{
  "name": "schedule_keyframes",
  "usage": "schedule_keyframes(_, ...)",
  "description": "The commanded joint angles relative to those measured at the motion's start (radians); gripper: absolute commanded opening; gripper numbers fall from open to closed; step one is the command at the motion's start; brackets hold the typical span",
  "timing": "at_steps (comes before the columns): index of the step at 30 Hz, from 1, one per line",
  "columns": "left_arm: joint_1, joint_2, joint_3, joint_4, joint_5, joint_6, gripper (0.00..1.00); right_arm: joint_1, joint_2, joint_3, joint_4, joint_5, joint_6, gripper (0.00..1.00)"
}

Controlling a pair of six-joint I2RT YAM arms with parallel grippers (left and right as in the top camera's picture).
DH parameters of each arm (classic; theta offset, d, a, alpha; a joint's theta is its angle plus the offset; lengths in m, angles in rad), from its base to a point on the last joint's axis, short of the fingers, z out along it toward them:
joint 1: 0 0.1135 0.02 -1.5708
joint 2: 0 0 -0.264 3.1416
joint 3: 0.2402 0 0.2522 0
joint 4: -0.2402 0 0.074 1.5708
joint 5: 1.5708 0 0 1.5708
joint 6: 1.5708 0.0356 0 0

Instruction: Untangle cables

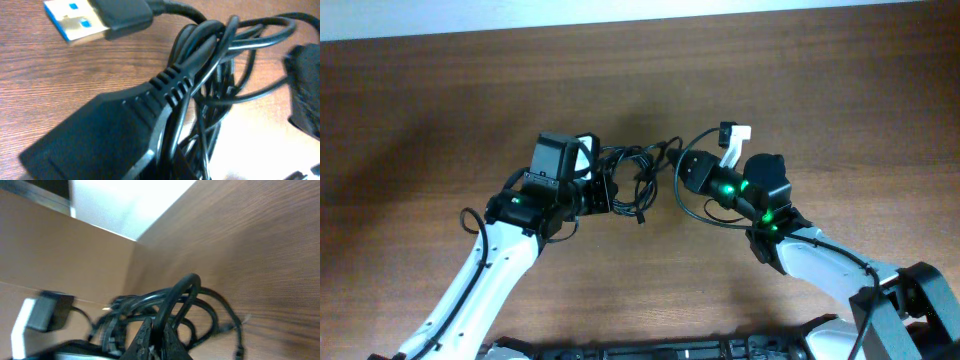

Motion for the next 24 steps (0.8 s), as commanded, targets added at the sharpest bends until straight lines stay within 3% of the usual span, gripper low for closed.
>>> schedule_keyframes(1,0.002,-0.014,0.006,0.013,0.05,0.063,0.0,-0.003,0.007,-0.003,0.002,0.114,-0.153,0.04)
schedule_keyframes(4,0.002,-0.013,0.006,0.033,0.026,0.057,0.0,0.005,0.007,-0.003,0.001,0.092,-0.153,0.04)
schedule_keyframes(7,-0.013,-0.013,0.006,0.09,0.025,0.013,0.0,0.129,0.007,-0.003,0.001,0.035,-0.142,0.04)
schedule_keyframes(9,-0.031,-0.013,0.006,0.093,0.0,0.013,0.0,0.227,0.008,-0.003,0.001,0.17,-0.142,0.04)
schedule_keyframes(13,-0.033,-0.013,0.006,0.112,0.039,-0.038,0.0,0.291,0.031,0.0,0.0,0.272,-0.142,0.04)
schedule_keyframes(15,-0.033,-0.014,0.006,0.112,0.104,0.042,0.0,0.29,0.042,0.0,0.0,0.324,-0.142,0.17)
schedule_keyframes(16,-0.032,-0.014,0.006,0.112,0.111,0.114,0.0,0.278,0.042,0.002,0.001,0.323,-0.142,0.3)
schedule_keyframes(18,-0.005,-0.014,0.006,0.112,0.007,0.131,0.0,0.223,0.016,0.002,0.007,0.259,-0.142,0.53)
schedule_keyframes(21,0.079,-0.014,0.006,0.113,-0.111,0.014,0.0,0.127,-0.049,0.002,0.003,0.107,-0.146,0.54)
schedule_keyframes(24,0.111,-0.014,0.006,0.145,-0.117,-0.085,0.0,0.19,-0.04,0.002,-0.111,0.087,-0.146,0.52)
